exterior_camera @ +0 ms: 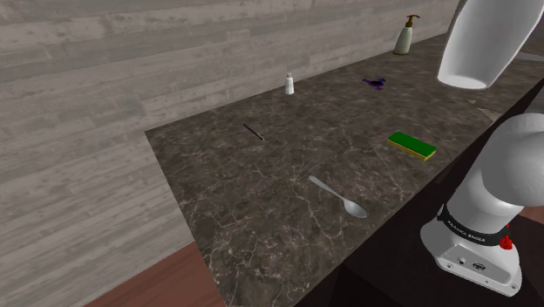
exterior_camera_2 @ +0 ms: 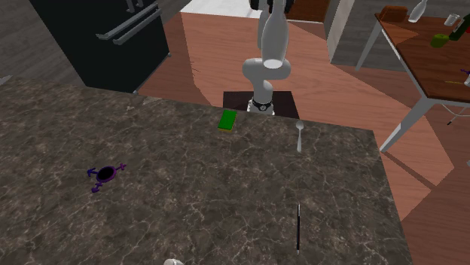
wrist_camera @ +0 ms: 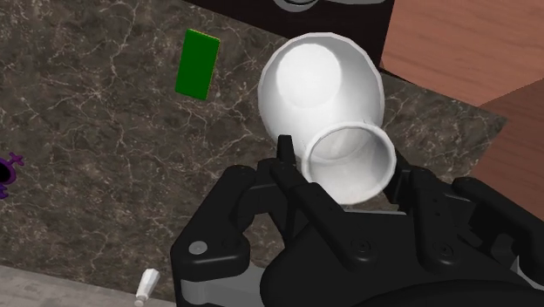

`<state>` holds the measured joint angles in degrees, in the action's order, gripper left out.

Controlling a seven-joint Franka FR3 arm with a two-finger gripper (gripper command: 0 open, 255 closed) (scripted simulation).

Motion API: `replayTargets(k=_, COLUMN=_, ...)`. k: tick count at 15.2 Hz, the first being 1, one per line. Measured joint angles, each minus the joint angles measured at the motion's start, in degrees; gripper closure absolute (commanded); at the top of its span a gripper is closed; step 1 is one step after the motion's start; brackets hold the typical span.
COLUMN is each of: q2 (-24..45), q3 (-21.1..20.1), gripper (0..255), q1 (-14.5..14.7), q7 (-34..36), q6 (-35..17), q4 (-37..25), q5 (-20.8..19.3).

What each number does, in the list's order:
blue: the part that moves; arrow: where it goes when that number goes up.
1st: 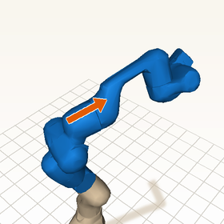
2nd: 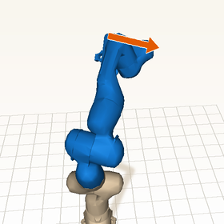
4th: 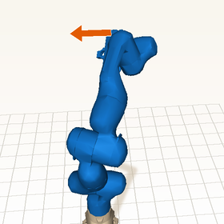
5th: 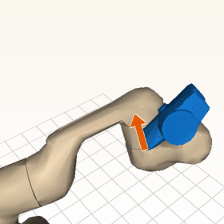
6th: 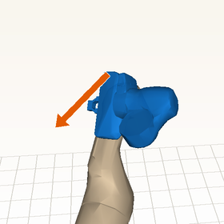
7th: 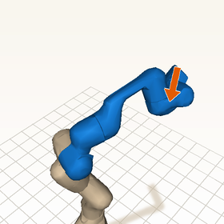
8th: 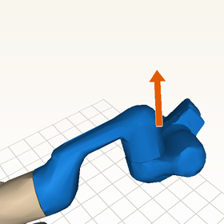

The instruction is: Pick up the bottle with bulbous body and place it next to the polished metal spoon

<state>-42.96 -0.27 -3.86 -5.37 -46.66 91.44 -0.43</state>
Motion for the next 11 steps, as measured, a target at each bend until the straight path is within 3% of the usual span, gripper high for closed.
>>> replayTargets(k=11, q2=-8.18, q3=-0.09, gripper=255, q1=0.02, q7=0.20, q6=-7.16, q4=15.39, q5=0.16)
